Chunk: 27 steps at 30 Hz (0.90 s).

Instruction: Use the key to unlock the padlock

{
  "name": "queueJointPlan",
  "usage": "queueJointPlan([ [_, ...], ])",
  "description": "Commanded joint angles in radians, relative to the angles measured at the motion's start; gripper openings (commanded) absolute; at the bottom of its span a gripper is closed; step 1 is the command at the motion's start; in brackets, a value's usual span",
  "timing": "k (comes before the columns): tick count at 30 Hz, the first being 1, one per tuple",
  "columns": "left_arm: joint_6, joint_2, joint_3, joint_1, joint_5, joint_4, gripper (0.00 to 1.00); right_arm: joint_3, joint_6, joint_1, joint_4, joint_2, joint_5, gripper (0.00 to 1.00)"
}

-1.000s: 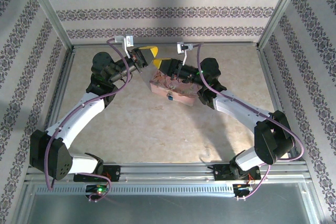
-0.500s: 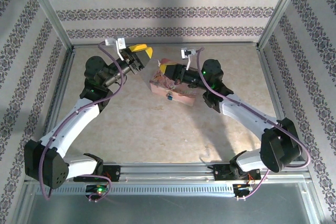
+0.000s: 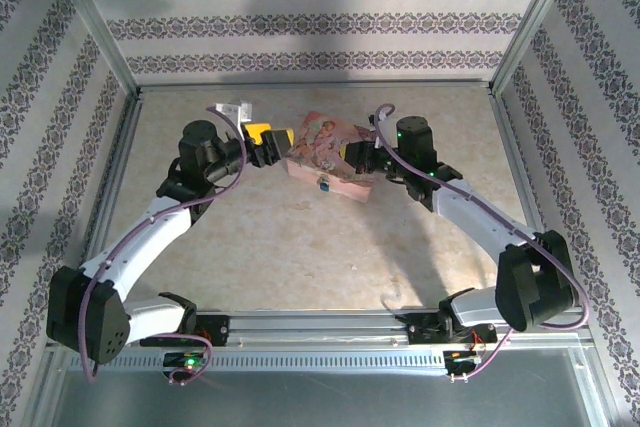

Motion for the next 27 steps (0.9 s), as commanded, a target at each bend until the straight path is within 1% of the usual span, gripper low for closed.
queueJointPlan([
  [1, 0.033, 0.057, -0.030, -0.038, 0.004, -0.064, 0.81, -0.030, -0.036, -0.035, -0.024, 0.049, -0.032, 0.00],
  [4, 0.024, 0.127, -0.046, -0.070, 0.013, -0.060, 0.78, -0.037, -0.035, -0.056, -0.019, 0.091, -0.057, 0.00],
  [11, 0.008, 0.282, -0.058, -0.126, 0.019, 0.021, 0.76, -0.048, -0.033, -0.087, 0.002, 0.151, -0.052, 0.00],
  [18, -0.055, 0.408, -0.059, -0.127, 0.047, 0.148, 0.75, -0.048, -0.026, -0.107, 0.018, 0.196, -0.059, 0.00],
  [27, -0.085, 0.516, -0.033, -0.122, 0.041, 0.238, 0.75, -0.056, -0.015, -0.106, 0.031, 0.242, -0.051, 0.00],
])
